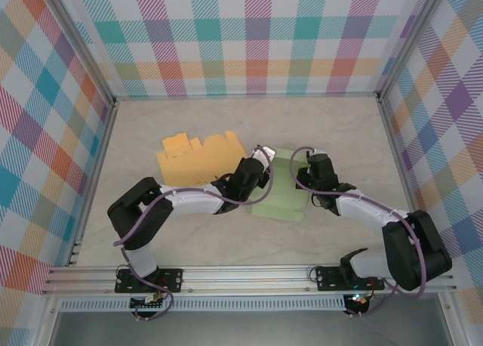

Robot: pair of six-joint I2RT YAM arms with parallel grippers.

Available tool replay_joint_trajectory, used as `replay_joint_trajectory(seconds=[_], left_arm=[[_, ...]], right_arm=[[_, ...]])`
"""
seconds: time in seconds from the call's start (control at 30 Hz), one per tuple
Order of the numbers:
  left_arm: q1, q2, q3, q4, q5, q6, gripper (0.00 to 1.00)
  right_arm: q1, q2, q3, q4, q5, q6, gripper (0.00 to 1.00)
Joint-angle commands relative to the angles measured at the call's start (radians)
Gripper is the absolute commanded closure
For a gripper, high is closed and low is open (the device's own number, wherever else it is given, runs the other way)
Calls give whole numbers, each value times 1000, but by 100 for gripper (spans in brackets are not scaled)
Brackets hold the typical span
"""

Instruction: Fold the paper box

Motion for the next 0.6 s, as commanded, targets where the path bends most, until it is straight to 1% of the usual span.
replay_joint_trajectory(seconds=[0.0, 0.17, 0.37, 0.5, 0.57], left_arm=[[-22, 33, 44, 115, -98, 40, 88], [-38, 68, 78, 137, -201, 33, 95], [-57, 126, 137, 148, -340, -9, 100], [-58, 158, 161, 154, -446, -81, 100], [-58, 174, 179, 142, -524, -111, 100]], right_arm=[[5, -19, -8, 39, -56, -9, 100], [5, -18, -11, 47, -66, -9, 100], [7, -14, -9, 50, -78, -8, 100], [10, -7, -5, 48, -82, -1, 100], [12, -4, -5, 49, -83, 6, 100]])
